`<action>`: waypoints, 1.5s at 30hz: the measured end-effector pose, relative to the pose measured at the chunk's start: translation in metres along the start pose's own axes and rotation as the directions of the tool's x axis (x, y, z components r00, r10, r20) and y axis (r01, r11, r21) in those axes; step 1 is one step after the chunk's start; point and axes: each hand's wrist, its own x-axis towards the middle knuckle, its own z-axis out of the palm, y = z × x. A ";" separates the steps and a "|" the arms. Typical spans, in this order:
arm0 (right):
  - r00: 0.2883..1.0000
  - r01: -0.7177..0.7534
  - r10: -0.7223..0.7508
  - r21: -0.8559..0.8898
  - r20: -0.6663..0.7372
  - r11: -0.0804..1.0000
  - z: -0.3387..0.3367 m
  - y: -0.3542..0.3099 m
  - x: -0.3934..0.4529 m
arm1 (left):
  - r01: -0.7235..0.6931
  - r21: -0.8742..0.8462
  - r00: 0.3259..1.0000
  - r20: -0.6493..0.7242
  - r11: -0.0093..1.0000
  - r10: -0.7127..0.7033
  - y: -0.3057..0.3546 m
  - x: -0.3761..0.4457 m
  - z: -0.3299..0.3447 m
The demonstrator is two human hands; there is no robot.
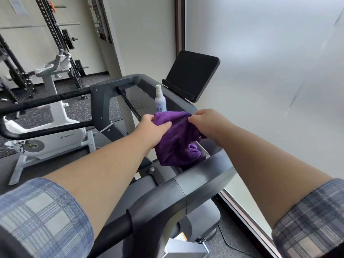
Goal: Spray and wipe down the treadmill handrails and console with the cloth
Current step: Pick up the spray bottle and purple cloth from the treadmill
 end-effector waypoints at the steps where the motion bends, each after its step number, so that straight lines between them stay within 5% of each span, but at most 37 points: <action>1: 1.000 -0.019 0.019 -0.063 -0.003 0.998 -0.001 0.003 0.002 | 0.029 -0.014 0.998 0.057 0.999 -0.028 0.000 -0.001 0.001; 4: 0.995 0.039 -0.082 -0.506 -0.063 0.861 -0.002 0.015 0.008 | 0.117 0.025 0.981 0.151 0.993 -0.120 0.003 -0.008 0.003; 9: 0.936 0.161 -0.316 -0.609 -0.155 0.776 0.011 0.016 0.008 | 0.300 -0.026 0.939 0.183 0.954 -0.291 -0.001 -0.012 0.003; 14: 0.949 0.313 -0.263 -0.434 0.172 0.845 0.024 0.007 0.006 | 0.036 0.089 0.996 0.076 0.995 -0.043 -0.004 -0.006 -0.003; 18: 0.975 0.221 -0.216 -0.103 0.060 0.970 0.010 0.007 0.012 | -0.135 0.031 0.984 0.118 0.990 0.131 0.018 -0.011 -0.014; 20: 0.969 0.208 -0.218 0.095 0.115 0.974 0.002 0.003 0.015 | -0.175 -0.063 0.954 0.235 0.982 0.185 0.032 -0.014 -0.020; 23: 0.911 0.228 -0.338 0.392 0.237 0.891 -0.003 -0.001 0.020 | -0.209 -0.111 0.884 0.404 0.972 0.236 0.051 -0.018 -0.027; 27: 0.815 0.060 -0.390 0.606 0.428 0.793 -0.009 -0.002 0.012 | -0.277 -0.056 0.874 0.401 0.959 0.276 0.073 -0.019 -0.036; 33: 0.902 -0.193 -0.233 0.822 0.364 0.536 -0.009 -0.001 0.000 | -0.222 -0.090 0.886 0.398 0.971 0.239 0.069 -0.023 -0.037; 37: 0.894 -0.267 -0.233 0.871 0.384 0.413 0.000 -0.005 -0.013 | -0.193 -0.095 0.912 0.351 0.977 0.214 0.065 -0.022 -0.025; 42: 0.885 -0.247 -0.285 0.890 0.369 0.384 0.004 0.000 -0.021 | -0.248 -0.126 0.937 0.219 0.960 0.271 0.058 -0.007 -0.012; 45: 0.924 -0.276 -0.131 0.864 0.359 0.422 0.000 0.008 -0.019 | -0.251 -0.061 0.950 0.175 0.966 0.258 0.047 0.001 -0.007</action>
